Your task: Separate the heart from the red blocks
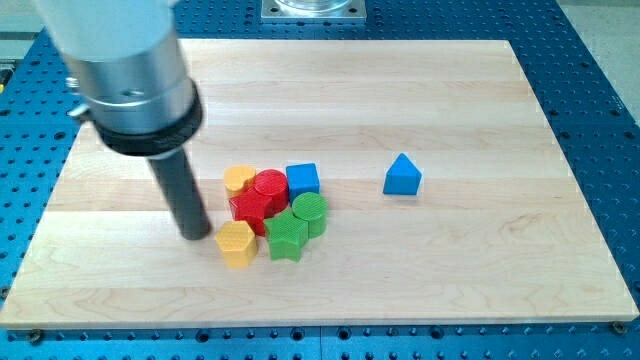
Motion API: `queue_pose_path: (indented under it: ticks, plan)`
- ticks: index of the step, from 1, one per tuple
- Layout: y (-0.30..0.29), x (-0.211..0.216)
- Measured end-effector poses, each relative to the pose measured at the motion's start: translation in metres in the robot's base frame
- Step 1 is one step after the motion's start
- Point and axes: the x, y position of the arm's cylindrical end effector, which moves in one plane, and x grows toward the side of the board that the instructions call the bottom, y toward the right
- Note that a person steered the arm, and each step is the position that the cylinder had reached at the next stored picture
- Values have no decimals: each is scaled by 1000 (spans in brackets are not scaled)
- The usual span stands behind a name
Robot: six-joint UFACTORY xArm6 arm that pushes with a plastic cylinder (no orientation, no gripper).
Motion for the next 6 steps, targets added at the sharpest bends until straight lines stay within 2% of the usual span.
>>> queue_pose_path:
  ticks: [1,2,3,4,5,6]
  plan:
    - [36,-13]
    - [47,-24]
    - [13,-53]
    - [17,-82]
    - [67,-152]
    - [10,-163]
